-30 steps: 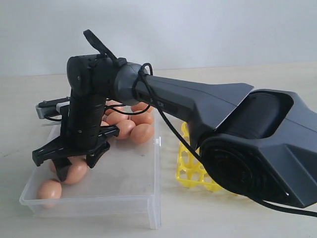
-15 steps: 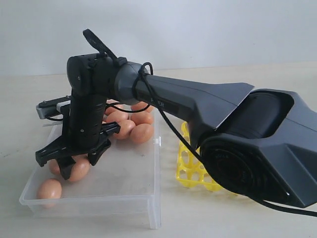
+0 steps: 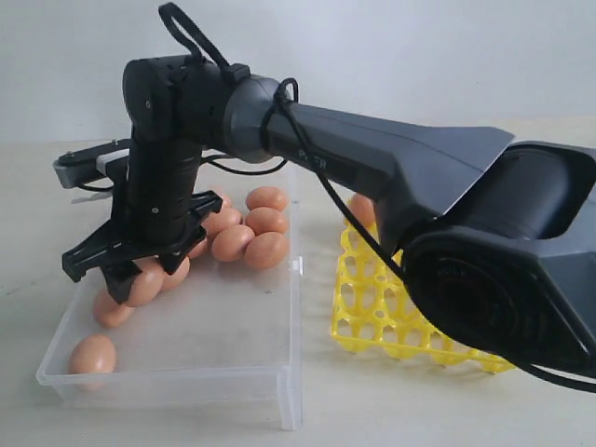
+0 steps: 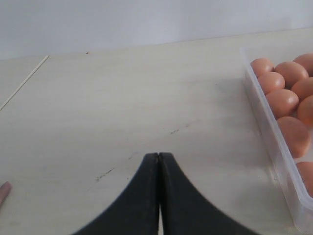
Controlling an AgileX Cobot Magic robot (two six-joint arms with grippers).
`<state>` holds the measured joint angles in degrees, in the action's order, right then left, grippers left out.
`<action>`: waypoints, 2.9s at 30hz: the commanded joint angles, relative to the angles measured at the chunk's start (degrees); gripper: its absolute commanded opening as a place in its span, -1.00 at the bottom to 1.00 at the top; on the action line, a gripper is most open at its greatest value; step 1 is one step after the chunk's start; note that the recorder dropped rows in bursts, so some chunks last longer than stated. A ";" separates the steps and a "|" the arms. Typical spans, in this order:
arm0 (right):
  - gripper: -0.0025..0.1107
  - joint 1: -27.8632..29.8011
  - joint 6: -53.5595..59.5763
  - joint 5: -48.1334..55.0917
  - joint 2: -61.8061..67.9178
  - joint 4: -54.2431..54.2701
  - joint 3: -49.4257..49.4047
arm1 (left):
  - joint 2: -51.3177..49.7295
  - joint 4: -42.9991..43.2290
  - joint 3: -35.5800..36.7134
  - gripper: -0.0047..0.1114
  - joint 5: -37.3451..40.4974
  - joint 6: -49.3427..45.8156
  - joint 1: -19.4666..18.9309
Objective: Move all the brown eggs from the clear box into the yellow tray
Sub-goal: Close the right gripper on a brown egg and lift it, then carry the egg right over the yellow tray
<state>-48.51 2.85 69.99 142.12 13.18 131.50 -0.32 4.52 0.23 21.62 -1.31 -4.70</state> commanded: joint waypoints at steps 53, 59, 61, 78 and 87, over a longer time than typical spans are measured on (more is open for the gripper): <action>-0.96 3.00 16.70 -17.13 -19.68 -6.29 -40.41 | 0.32 -0.48 -0.23 -0.92 -0.04 0.09 0.34; -0.96 3.00 17.13 -27.23 -25.13 -8.73 -42.45 | 0.32 -0.48 -0.23 -0.92 -0.04 0.09 0.34; -0.96 3.12 20.16 -30.12 -27.54 -10.03 -45.05 | 0.32 -0.48 -0.23 -0.92 -0.04 0.09 0.34; -0.96 15.41 13.44 -56.84 -48.15 -17.25 -74.27 | 0.32 -0.48 -0.23 -0.92 -0.04 0.09 0.34; -0.96 29.52 9.50 -60.29 -45.19 -19.61 -76.38 | 0.32 -0.48 -0.23 -0.92 -0.04 0.09 0.34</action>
<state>-20.78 13.16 11.74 95.78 -5.90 55.37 -0.32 4.52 0.23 21.62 -1.31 -4.70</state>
